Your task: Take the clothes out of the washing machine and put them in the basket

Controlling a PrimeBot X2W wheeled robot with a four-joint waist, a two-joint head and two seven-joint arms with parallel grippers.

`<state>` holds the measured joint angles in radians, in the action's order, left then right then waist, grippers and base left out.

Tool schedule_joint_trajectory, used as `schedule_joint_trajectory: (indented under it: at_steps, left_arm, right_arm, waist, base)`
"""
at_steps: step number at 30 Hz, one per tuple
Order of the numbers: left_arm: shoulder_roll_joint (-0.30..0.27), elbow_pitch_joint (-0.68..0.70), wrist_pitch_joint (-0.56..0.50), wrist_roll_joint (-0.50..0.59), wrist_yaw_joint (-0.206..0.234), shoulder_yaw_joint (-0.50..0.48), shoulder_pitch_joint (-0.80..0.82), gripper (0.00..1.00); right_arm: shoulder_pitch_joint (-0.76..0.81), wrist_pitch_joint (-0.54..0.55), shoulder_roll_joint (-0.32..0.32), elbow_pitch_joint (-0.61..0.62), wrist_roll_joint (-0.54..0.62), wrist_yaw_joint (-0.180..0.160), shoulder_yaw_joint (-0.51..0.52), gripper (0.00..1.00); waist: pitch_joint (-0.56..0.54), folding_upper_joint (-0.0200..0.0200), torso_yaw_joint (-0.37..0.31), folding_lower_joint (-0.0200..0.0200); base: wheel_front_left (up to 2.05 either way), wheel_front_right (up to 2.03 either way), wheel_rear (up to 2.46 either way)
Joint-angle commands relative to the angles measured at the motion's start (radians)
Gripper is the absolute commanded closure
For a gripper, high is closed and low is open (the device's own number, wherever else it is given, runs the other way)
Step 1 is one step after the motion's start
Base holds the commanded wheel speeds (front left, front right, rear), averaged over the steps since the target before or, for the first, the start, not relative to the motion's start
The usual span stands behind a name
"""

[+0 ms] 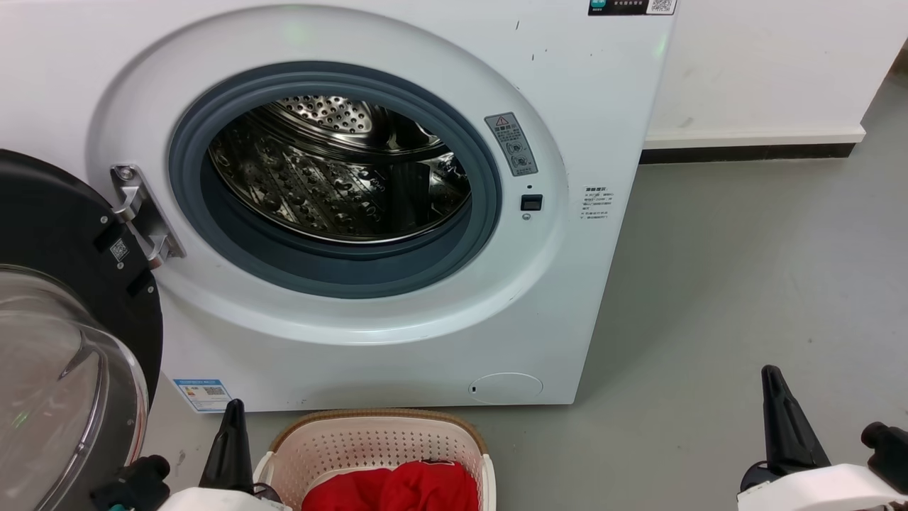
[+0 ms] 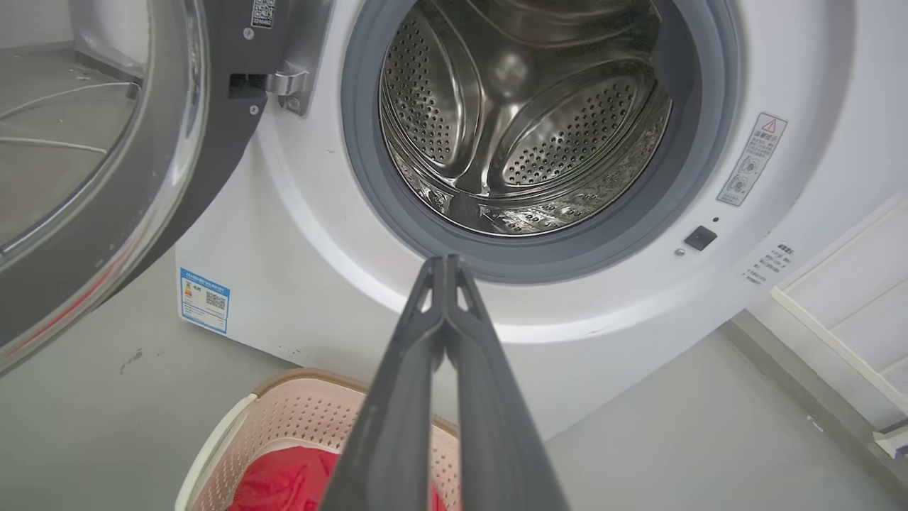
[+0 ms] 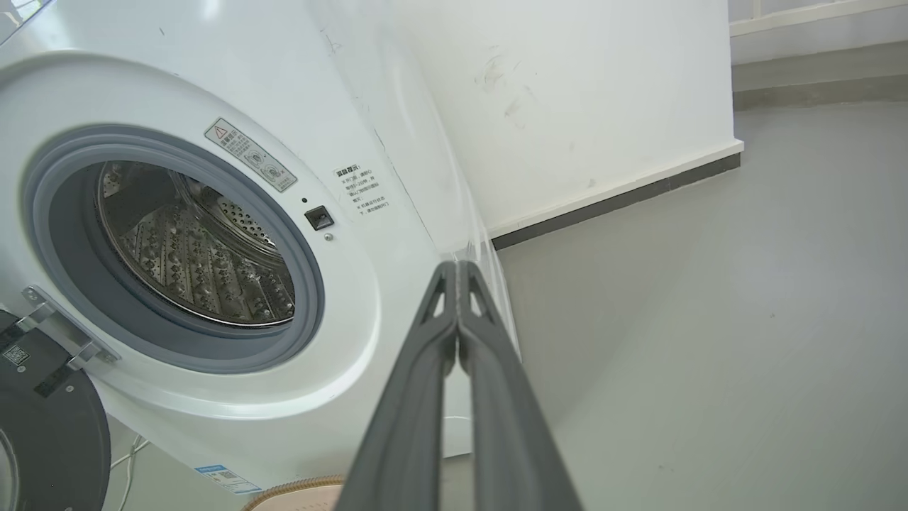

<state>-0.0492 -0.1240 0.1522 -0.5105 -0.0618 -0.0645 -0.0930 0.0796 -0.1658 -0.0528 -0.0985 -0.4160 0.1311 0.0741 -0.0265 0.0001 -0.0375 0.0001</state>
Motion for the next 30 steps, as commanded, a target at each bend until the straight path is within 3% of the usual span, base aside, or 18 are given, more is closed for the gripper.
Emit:
schedule_joint_trajectory:
  at_steps: [1, 30]
  left_arm:
    - [-0.001, 0.008, -0.008, -0.038, -0.006, -0.003, 0.027, 1.00]
    - [-0.001, -0.041, -0.108, -0.451, -0.031, -0.022, 0.098, 1.00]
  right_arm:
    - [-0.037, 0.006, -0.008, 0.007, -0.044, 0.000, 0.000, 1.00]
    - [-0.099, 0.104, -0.013, -0.051, -0.500, 0.000, 0.005, 1.00]
  waist:
    - [0.000, -0.0001, 0.000, -0.0001]
    - [0.009, -0.0001, 0.011, -0.0001]
  base:
    - [0.00, 0.00, 0.00]
    - [0.00, 0.00, 0.00]
